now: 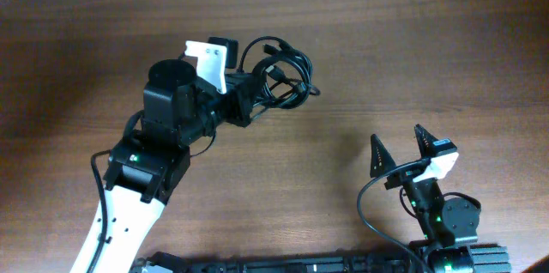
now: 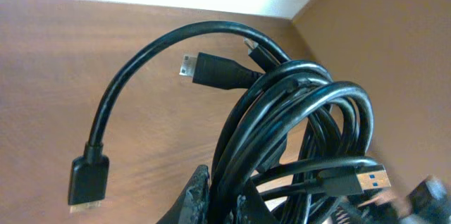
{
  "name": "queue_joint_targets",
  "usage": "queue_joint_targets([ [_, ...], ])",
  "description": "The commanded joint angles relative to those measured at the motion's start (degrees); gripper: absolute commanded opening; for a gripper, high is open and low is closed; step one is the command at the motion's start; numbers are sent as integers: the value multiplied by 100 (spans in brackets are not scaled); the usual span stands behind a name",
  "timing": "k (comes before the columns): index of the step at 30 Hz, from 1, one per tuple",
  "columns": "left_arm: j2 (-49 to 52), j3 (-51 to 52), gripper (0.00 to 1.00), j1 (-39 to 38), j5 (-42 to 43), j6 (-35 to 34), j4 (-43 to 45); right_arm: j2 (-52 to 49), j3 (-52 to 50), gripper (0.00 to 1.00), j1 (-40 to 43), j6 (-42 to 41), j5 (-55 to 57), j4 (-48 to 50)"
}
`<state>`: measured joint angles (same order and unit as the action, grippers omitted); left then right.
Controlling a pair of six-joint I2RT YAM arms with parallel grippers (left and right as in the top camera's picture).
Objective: Untangle cables
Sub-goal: 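Bring the lifted coil right and grasp a strand with the right gripper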
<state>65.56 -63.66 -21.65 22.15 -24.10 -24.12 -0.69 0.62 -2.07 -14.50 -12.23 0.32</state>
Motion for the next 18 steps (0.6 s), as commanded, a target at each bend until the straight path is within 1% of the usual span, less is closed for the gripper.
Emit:
queue_joint_targets([
  [1, -120, -46, 0, 4, 197, -1858, 96, 44, 114, 98, 22, -557, -520, 50],
  [6, -120, -46, 0, 4, 435, -2546, 225, 31, 417, 98, 22, -898, -710, 35],
  [10, -118, -46, 0, 4, 883, -2623, 807, -186, 1137, 99, 22, -890, -1080, -313],
  [14, -120, -46, 0, 4, 1163, -2719, 1080, -608, 1722, 99, 22, -455, -2011, -249],
  [16, -118, -46, 0, 4, 1305, -2887, 1158, -848, 1943, 99, 22, -310, -2726, 144],
  [18, -114, -46, 0, 4, 1421, -3027, 1215, -1019, 1980, 99, 22, -313, -3558, 984],
])
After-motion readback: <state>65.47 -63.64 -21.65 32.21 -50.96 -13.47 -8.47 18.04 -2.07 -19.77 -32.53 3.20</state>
